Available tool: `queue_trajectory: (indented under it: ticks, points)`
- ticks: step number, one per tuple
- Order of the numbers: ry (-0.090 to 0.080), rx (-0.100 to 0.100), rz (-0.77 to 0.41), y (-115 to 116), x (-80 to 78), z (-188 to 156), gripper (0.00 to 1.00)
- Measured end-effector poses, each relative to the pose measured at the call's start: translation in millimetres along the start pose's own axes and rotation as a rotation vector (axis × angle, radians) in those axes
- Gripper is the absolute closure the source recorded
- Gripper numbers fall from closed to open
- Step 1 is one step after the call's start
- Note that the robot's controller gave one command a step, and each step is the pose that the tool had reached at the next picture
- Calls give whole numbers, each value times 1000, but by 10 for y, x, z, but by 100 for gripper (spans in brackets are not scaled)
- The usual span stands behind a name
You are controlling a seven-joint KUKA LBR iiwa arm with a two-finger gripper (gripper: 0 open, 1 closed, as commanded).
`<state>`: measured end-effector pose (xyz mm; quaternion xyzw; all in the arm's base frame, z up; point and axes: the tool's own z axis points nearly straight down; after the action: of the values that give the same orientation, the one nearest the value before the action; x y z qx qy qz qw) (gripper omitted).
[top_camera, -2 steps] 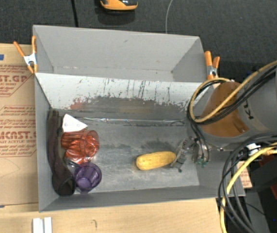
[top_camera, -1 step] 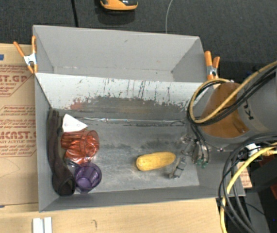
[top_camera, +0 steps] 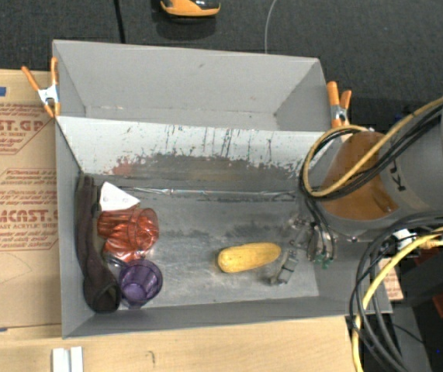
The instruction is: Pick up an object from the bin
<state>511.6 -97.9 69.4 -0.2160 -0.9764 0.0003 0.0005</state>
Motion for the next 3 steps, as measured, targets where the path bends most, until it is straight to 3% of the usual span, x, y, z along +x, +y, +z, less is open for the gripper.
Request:
queue_trajectory:
  ticks: [1,2,3]
  points:
    - [0,-1,-24,105,-330,0,0]
    - [-7,-1,-86,378,-221,-11,0]
    - [-2,-1,-343,672,187,-1,100]
